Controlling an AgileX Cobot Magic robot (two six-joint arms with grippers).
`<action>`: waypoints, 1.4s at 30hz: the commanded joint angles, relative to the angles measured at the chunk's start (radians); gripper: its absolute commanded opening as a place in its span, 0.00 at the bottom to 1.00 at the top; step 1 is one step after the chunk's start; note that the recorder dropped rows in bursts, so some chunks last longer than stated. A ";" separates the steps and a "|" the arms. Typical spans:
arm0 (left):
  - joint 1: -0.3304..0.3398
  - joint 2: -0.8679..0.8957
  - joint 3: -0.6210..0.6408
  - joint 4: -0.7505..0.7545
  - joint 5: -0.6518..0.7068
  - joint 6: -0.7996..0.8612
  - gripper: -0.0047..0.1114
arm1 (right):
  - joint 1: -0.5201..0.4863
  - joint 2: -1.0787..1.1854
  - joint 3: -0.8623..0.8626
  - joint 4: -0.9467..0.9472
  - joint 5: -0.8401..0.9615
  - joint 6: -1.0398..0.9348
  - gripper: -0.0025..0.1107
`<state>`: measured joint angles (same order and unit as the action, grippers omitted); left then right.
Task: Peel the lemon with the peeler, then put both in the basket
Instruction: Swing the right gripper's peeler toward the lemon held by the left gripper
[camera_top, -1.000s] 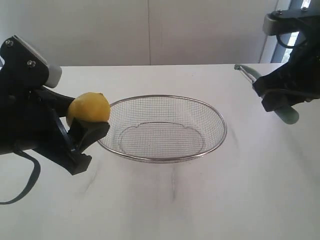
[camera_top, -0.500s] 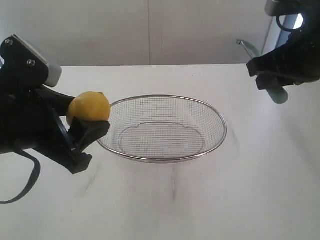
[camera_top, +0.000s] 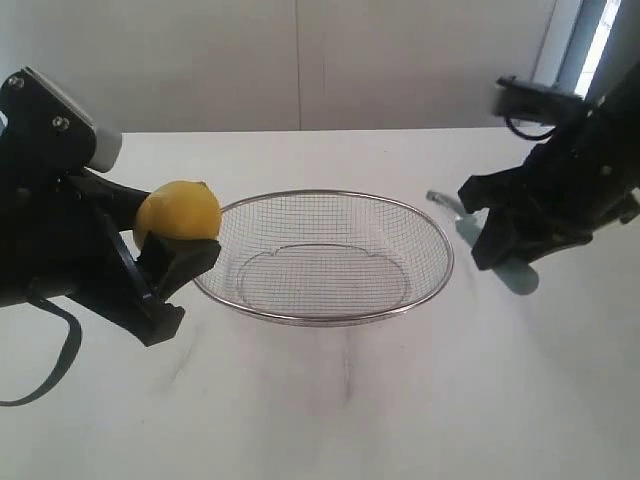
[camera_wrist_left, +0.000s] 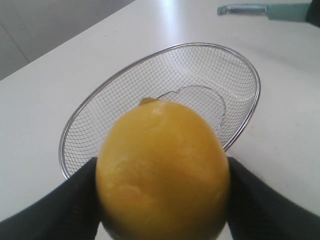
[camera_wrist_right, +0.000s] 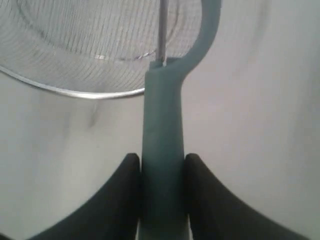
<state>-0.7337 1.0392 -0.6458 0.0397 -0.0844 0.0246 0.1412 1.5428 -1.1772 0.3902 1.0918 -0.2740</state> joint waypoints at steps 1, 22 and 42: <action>-0.007 -0.003 0.004 -0.006 -0.020 -0.008 0.04 | -0.002 0.054 0.036 0.173 0.049 -0.192 0.05; -0.007 -0.003 0.004 -0.006 -0.020 -0.005 0.04 | -0.002 0.076 0.168 0.657 -0.020 -0.568 0.05; -0.007 -0.003 0.004 -0.006 -0.020 -0.005 0.04 | 0.137 0.137 0.178 0.795 0.004 -0.644 0.05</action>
<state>-0.7337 1.0392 -0.6458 0.0397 -0.0844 0.0246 0.2777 1.6713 -1.0049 1.1518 1.0926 -0.9026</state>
